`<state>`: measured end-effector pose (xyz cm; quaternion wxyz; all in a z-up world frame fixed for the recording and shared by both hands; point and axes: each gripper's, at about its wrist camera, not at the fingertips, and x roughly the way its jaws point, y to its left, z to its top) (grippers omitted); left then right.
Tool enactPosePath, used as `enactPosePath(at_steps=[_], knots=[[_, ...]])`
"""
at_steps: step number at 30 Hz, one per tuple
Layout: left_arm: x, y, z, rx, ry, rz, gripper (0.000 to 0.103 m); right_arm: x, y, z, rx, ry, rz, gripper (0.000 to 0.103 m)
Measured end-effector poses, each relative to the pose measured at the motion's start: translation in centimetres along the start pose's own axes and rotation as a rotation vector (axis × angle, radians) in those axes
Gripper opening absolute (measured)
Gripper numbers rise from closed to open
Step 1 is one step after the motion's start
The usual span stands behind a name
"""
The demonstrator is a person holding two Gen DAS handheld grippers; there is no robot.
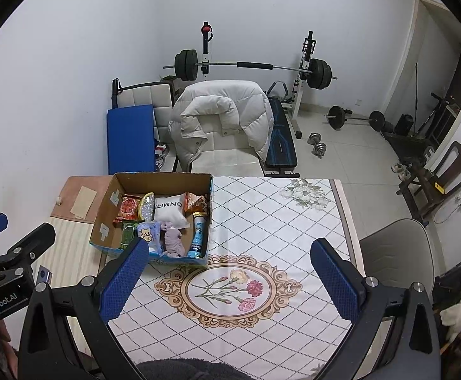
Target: Organize soft objects
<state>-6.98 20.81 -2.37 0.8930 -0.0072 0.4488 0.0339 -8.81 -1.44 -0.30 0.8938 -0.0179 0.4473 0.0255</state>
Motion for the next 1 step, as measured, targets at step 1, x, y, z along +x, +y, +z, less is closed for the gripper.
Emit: enactPosePath(at_steps=[1], knots=[[0.15,-0.28,-0.07,0.006,0.000,-0.004,0.103,-0.08,-0.10,0.00,0.000,-0.001,0.001,0.103]])
